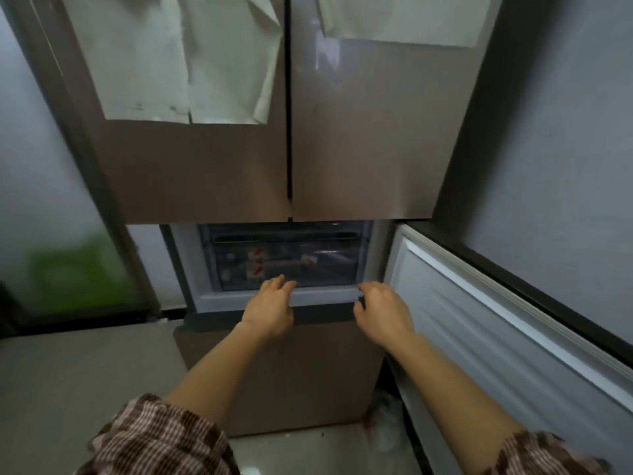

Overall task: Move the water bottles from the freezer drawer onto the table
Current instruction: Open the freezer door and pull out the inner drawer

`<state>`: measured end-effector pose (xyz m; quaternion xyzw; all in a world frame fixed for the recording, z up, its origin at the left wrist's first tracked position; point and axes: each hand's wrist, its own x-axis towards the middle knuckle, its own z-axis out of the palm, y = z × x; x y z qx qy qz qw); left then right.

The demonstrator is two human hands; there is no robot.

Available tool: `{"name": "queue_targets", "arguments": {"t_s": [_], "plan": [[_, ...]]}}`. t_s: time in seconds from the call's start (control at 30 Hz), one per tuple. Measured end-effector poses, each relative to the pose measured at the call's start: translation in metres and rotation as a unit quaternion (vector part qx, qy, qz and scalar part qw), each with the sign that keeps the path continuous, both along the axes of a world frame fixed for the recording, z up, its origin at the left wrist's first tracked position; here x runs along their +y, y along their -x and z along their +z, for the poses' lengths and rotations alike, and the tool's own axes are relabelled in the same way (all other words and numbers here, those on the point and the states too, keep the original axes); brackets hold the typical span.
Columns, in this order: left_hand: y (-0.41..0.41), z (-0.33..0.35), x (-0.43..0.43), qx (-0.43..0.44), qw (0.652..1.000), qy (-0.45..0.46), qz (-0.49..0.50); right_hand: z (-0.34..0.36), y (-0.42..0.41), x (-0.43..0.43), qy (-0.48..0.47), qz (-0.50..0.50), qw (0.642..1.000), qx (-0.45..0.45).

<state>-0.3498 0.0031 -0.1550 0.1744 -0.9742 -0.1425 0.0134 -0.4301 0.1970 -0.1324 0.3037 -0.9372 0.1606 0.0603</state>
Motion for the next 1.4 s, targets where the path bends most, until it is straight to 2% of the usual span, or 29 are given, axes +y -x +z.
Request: {"name": "queue_targets", "arguments": {"t_s": [0.13, 0.23, 0.37, 0.43, 0.47, 0.5, 0.57, 0.6, 0.67, 0.73, 0.77, 0.8, 0.87, 0.9, 0.97, 1.0, 1.1, 1.13, 1.27, 1.4], "plan": [[0.018, -0.012, -0.075, -0.024, 0.999, 0.026, 0.022, -0.028, 0.033, -0.079, -0.028, 0.046, 0.998, -0.041], [0.041, -0.022, -0.11, 0.012, 0.998, 0.061, 0.022, -0.048, 0.057, -0.126, -0.045, 0.068, 0.996, -0.037], [0.075, -0.038, -0.143, 0.064, 0.991, 0.12, 0.013, -0.071, 0.093, -0.173, -0.013, 0.059, 0.998, -0.01], [0.092, -0.049, -0.154, 0.104, 0.992, 0.052, 0.045, -0.082, 0.109, -0.191, 0.071, 0.028, 0.995, -0.069], [0.099, -0.054, -0.157, 0.125, 0.989, -0.034, 0.071, -0.087, 0.116, -0.2, 0.139, 0.002, 0.981, -0.133], [0.107, -0.058, -0.16, 0.149, 0.973, -0.145, 0.102, -0.091, 0.122, -0.208, 0.214, -0.023, 0.955, -0.204], [0.121, -0.063, -0.161, 0.224, 0.893, -0.352, 0.167, -0.097, 0.131, -0.222, 0.338, -0.063, 0.885, -0.314], [0.128, -0.064, -0.162, 0.255, 0.856, -0.404, 0.199, -0.099, 0.136, -0.226, 0.394, -0.079, 0.841, -0.363], [0.14, -0.068, -0.163, 0.287, 0.794, -0.472, 0.254, -0.104, 0.142, -0.231, 0.51, -0.107, 0.714, -0.467], [0.144, -0.075, -0.159, 0.298, 0.703, -0.573, 0.297, -0.109, 0.145, -0.235, 0.605, -0.121, 0.578, -0.534], [0.144, -0.077, -0.158, 0.288, 0.65, -0.632, 0.309, -0.11, 0.145, -0.236, 0.632, -0.127, 0.531, -0.551], [0.142, -0.079, -0.156, 0.271, 0.604, -0.68, 0.315, -0.112, 0.145, -0.238, 0.647, -0.128, 0.498, -0.563], [0.14, -0.083, -0.159, 0.256, 0.548, -0.738, 0.299, -0.114, 0.147, -0.238, 0.663, -0.115, 0.458, -0.581], [0.139, -0.085, -0.162, 0.27, 0.529, -0.753, 0.283, -0.114, 0.148, -0.237, 0.663, -0.105, 0.451, -0.588], [0.14, -0.085, -0.168, 0.296, 0.493, -0.775, 0.263, -0.116, 0.15, -0.236, 0.652, -0.091, 0.459, -0.597], [0.14, -0.084, -0.169, 0.298, 0.489, -0.777, 0.26, -0.117, 0.15, -0.236, 0.644, -0.087, 0.469, -0.598], [0.141, -0.087, -0.17, 0.259, 0.556, -0.747, 0.257, -0.116, 0.153, -0.237, 0.628, -0.09, 0.495, -0.594], [0.141, -0.087, -0.17, 0.25, 0.567, -0.739, 0.264, -0.115, 0.153, -0.237, 0.617, -0.094, 0.507, -0.595], [0.143, -0.078, -0.171, 0.231, 0.57, -0.727, 0.305, -0.104, 0.151, -0.234, 0.572, -0.126, 0.549, -0.596], [0.146, -0.077, -0.17, 0.22, 0.566, -0.733, 0.307, -0.096, 0.153, -0.24, 0.549, -0.156, 0.565, -0.595]]}}
